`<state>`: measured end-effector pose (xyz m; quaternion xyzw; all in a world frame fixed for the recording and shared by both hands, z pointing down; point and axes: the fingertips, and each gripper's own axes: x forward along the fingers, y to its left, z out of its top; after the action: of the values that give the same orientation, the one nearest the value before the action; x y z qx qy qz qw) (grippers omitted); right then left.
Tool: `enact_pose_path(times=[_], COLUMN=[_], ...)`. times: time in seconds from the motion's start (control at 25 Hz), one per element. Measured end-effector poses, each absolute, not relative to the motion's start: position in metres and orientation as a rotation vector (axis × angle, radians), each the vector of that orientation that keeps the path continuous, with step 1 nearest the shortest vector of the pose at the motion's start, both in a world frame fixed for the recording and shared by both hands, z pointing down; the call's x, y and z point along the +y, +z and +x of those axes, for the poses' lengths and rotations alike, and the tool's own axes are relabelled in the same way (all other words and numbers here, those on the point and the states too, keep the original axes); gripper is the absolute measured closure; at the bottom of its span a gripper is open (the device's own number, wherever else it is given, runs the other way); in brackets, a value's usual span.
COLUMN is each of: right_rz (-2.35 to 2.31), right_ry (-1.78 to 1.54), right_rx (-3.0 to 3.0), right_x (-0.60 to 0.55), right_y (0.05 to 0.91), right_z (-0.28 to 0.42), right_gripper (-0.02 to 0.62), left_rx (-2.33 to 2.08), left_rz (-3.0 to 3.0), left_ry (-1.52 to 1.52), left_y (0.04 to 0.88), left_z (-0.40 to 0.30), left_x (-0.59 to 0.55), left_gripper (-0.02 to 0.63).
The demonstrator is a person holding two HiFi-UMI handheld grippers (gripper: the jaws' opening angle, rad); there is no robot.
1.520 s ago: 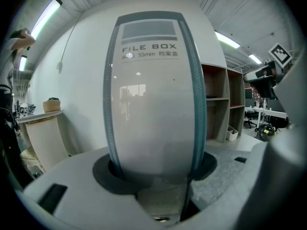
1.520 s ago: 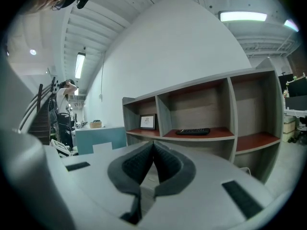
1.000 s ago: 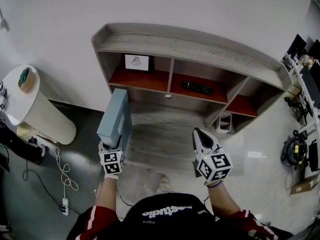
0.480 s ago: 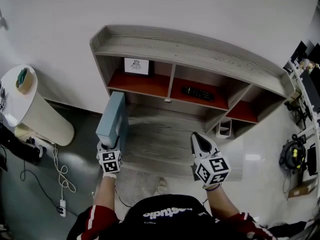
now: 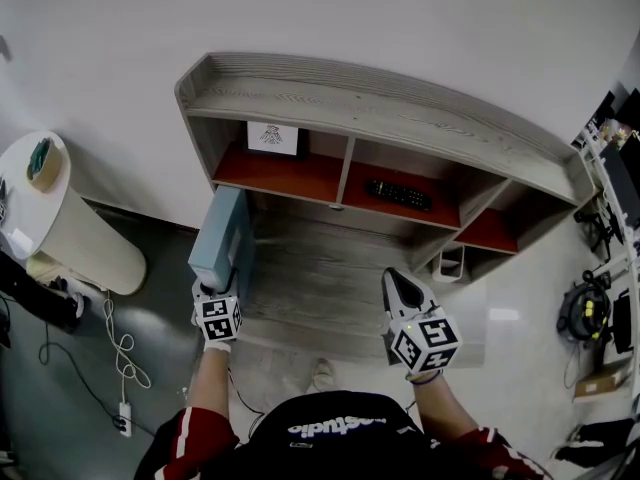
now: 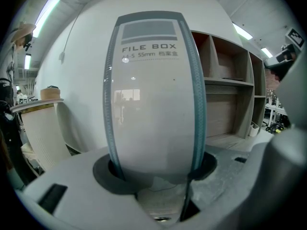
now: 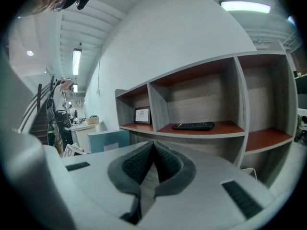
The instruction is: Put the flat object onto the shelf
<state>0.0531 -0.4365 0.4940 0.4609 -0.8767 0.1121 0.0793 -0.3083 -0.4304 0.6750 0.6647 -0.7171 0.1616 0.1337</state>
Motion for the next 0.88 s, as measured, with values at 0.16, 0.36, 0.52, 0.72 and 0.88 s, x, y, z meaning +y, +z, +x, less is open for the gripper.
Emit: enact_pose_path(times=[0.16, 0.36, 0.52, 0.72, 0.88], right_rz=[1.375, 1.376, 1.394, 1.412, 1.425], right_ry=[0.346, 0.360, 0.373, 0.377, 0.376], right_rx=[-2.619, -2.608, -2.589, -2.571, -2.564], right_x=[-0.439, -0.440, -0.442, -0.443, -0.445], right_y=[0.496, 0.500, 0.504, 0.507, 0.506], right_z=[0.050, 0.051, 0.057, 0.063, 0.068], right_gripper=[0.597, 0.597, 0.597, 0.597, 0.597], left_rx=[-2.068, -2.059, -2.062, -2.071, -2.088], left_rz=[1.946, 1.968, 1.974, 1.968, 1.966], left_ry=[0.474, 0.477, 0.471, 0.456, 0.451], left_y=[0.678, 0.678, 0.678, 0.682, 0.682], left_z=[-0.311, -0.313, -0.314, -0.316, -0.318], left_x=[-0.444, -0.459, -0.470, -0.482, -0.493], left_gripper=[0.342, 0.342, 0.342, 0.342, 0.342])
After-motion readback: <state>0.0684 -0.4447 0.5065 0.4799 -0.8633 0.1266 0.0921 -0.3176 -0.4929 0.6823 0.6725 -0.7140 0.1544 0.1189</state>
